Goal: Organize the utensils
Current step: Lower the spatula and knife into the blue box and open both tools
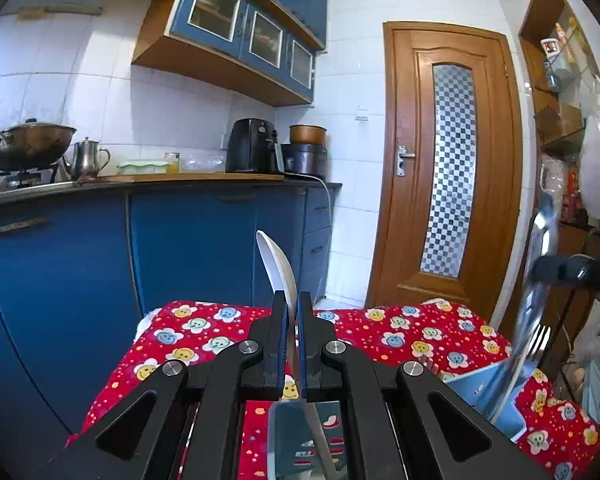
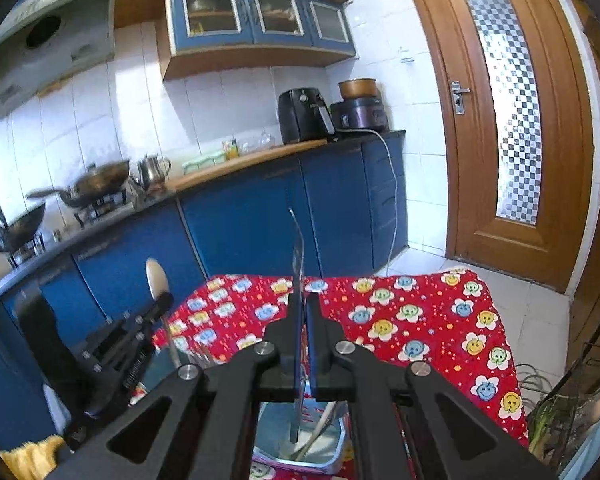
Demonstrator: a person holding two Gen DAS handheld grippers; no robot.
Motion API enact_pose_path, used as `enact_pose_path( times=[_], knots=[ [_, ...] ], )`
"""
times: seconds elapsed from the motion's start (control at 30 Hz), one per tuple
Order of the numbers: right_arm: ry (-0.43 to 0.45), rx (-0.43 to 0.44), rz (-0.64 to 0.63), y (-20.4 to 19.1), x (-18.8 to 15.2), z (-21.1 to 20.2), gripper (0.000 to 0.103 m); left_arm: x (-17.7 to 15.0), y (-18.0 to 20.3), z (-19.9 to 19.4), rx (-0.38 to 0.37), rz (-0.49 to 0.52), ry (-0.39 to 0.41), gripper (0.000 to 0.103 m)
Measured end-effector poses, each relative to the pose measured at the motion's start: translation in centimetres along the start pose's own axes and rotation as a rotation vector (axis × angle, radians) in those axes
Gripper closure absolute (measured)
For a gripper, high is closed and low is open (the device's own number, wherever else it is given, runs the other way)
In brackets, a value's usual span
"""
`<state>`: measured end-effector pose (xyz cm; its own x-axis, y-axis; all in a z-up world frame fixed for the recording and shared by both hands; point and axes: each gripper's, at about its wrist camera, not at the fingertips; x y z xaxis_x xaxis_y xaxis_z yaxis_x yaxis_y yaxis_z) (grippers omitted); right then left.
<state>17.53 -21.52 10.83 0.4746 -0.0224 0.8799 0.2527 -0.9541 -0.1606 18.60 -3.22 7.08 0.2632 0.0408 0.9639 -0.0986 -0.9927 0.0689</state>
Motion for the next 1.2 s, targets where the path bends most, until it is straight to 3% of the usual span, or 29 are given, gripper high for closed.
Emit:
enact_pose_path(
  times=[0.2, 0.27, 0.4, 0.47, 0.87, 1.2],
  knots=[
    [-0.056, -0.005, -0.063, -1.3, -1.8, 1.7, 0.098, 0.0, 0.5, -0.3, -0.037, 0.007, -0.035, 0.098],
    [-0.070, 0.003, -0.055, -1.6, -2.3, 2.1, 0.098, -0.1, 0.8, -0.5, -0.037, 0.017, -0.043, 0.090],
    [-0.055, 0.042, -0.027, -1.7, -2.6, 1.7, 0.094, 0.1, 0.9, -1.4, -0.049, 0.024, -0.062, 0.085],
    [-0.033, 0.055, -0.016, -1.8, -2.5, 1.0, 0.088, 0.1, 0.7, -1.8, -0.058, 0.012, -0.081, 0.081],
    [0.043, 0.065, 0.005, -2.8, -2.5, -4.3, 0.087, 0.6, 0.0, -5.0, -0.113, -0.012, -0.166, 0.077],
    [-0.027, 0.069, 0.061, -2.6, -5.1, -7.0, 0.085, -0.4, -0.4, -8.4, -0.109, 0.009, -0.217, 0.077]
  ],
)
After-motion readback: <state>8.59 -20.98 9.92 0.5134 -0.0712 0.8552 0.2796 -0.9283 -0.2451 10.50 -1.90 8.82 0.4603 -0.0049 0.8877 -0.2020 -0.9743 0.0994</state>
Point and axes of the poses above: each gripper's, at about its wrist camera, not at the fingertips, and z roughly the way its jaws point, y to its right, x to its top, and after that the axes turned 2 degrees about -y, right-handed
